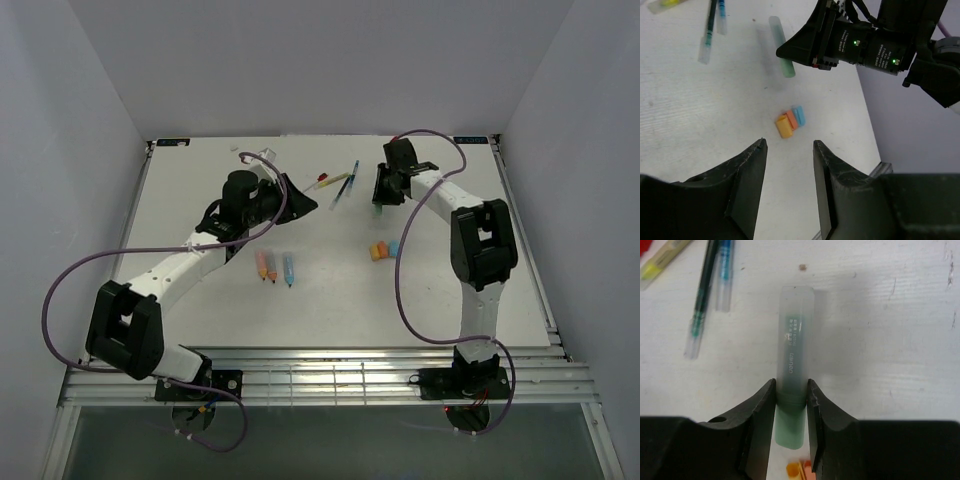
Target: Open the pen caps
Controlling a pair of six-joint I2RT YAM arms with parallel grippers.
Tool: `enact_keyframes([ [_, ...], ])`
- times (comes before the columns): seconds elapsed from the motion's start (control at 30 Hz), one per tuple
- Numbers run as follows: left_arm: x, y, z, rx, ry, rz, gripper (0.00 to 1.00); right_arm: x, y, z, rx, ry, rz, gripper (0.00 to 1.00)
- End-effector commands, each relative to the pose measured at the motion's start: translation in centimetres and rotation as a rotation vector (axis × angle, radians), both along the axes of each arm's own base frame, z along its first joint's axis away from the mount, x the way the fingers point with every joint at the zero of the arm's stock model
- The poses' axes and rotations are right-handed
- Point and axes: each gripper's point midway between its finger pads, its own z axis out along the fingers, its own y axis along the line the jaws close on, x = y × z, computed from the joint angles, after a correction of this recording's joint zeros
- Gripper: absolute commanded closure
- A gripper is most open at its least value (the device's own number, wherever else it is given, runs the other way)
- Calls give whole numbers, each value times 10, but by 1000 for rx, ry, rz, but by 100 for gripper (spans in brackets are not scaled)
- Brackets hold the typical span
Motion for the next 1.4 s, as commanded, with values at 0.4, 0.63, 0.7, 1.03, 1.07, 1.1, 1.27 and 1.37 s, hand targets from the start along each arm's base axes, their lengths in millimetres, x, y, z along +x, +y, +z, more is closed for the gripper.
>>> enact_keyframes([
  [0.4,-62,-63,69,-243,26,-49,42,-143,48,142,551,67,34,92],
  [0.63,-77,-82,59,-237,39,-84,42,-171,71,157,619,86,104,92],
  [0.7,-78,-85,56,-221,34,-90,42,-176,78,157,640,97,117,92],
  [1.03,-76,-84,33,-140,82,-72,44,-185,85,165,673,92,139,92],
  [1.07,-77,-84,30,-137,90,-73,45,-186,85,165,678,98,140,92],
  [1.1,-78,-84,29,-137,92,-75,45,-187,85,165,679,97,142,92],
  [1.27,-79,-88,25,-133,109,-91,46,-187,88,168,694,97,151,92],
  [1.37,-79,-92,21,-134,123,-107,46,-187,89,169,697,98,154,92],
])
